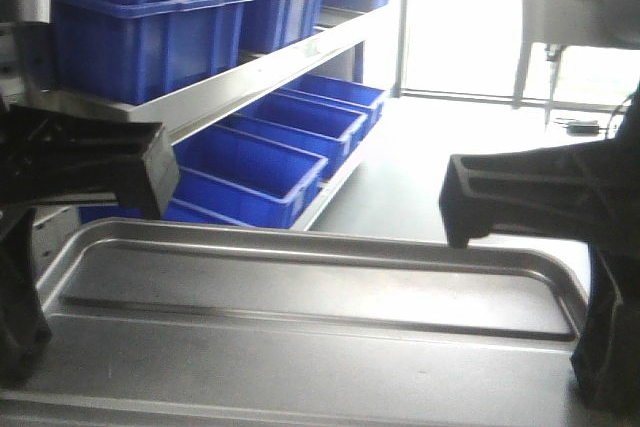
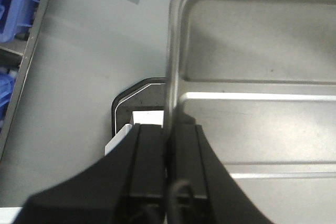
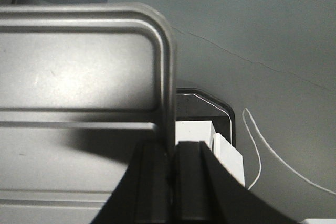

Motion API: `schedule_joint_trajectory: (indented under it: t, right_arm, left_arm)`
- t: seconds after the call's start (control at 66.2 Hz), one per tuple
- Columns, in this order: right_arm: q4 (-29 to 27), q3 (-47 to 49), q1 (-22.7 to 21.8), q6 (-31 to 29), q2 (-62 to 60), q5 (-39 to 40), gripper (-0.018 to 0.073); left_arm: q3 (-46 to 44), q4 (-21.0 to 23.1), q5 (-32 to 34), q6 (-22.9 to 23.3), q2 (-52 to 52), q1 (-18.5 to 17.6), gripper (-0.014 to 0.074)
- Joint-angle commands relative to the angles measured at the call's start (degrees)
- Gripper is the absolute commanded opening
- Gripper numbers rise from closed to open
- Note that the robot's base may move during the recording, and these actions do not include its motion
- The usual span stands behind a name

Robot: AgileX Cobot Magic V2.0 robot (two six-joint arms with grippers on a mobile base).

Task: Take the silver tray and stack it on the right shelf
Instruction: 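Hold the tray with both grippers while the base turns away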

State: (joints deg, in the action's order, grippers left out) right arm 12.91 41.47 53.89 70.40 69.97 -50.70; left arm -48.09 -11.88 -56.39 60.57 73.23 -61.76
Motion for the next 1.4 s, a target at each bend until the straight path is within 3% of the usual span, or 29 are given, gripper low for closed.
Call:
schedule_joint_trajectory:
  t: [0.0, 1.389]
  right_arm:
    - [1.7, 1.3, 0.1, -0.2, -1.1, -1.3, 0.0064]
    - [1.7, 1.3, 0.1, -0.2, -1.1, -3.1, 0.0064]
  left_arm:
    - [-1.3, -1.2, -0.7, 0.0, -1.2, -0.3, -0.0099]
    - [-1.3, -1.2, -0.8, 0.0, -1.2, -0.3, -0.0099]
